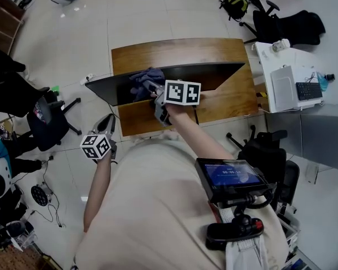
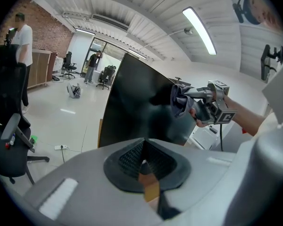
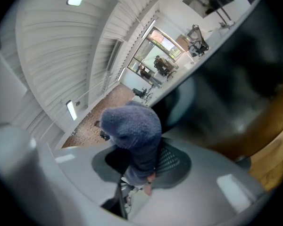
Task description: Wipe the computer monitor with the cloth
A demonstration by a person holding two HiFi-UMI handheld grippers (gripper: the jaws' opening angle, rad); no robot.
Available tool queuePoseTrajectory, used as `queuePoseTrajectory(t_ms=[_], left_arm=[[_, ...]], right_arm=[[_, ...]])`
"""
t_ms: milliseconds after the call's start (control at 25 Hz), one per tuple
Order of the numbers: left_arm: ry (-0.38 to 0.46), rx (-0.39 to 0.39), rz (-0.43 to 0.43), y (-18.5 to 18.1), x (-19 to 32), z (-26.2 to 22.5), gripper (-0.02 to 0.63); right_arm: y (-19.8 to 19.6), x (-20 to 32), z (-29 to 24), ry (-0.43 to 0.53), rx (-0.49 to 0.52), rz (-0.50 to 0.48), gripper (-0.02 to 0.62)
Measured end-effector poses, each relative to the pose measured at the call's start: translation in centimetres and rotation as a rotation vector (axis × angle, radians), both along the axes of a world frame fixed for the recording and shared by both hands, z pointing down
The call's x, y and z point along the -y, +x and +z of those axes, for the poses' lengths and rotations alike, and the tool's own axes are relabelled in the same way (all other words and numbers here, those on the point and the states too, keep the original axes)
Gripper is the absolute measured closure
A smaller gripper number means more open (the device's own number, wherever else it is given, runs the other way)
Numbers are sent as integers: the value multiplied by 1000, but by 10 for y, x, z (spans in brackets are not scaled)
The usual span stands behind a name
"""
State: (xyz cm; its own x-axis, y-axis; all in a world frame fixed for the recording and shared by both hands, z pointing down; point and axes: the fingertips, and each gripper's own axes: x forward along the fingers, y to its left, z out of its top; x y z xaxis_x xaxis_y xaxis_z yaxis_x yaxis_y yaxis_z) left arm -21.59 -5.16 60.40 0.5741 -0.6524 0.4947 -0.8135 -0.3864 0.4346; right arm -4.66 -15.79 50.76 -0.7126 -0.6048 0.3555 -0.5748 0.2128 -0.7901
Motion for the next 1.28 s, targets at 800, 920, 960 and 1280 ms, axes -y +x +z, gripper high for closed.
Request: queuePoseTrajectory(t_ms=[800, 920, 960, 1280], left_arm=[[-8, 115, 173, 51, -12, 18, 615], [-9, 104, 169, 70, -12, 17, 615], [-10, 104, 180, 78, -11, 17, 615], [12, 122, 305, 121, -22, 7, 615]], right_arm=[[163, -7, 22, -34, -27, 228, 489], [192, -11, 22, -35, -38, 252, 489], [201, -14, 16, -17, -45, 257, 489], [277, -58, -27, 154, -252, 297, 489]])
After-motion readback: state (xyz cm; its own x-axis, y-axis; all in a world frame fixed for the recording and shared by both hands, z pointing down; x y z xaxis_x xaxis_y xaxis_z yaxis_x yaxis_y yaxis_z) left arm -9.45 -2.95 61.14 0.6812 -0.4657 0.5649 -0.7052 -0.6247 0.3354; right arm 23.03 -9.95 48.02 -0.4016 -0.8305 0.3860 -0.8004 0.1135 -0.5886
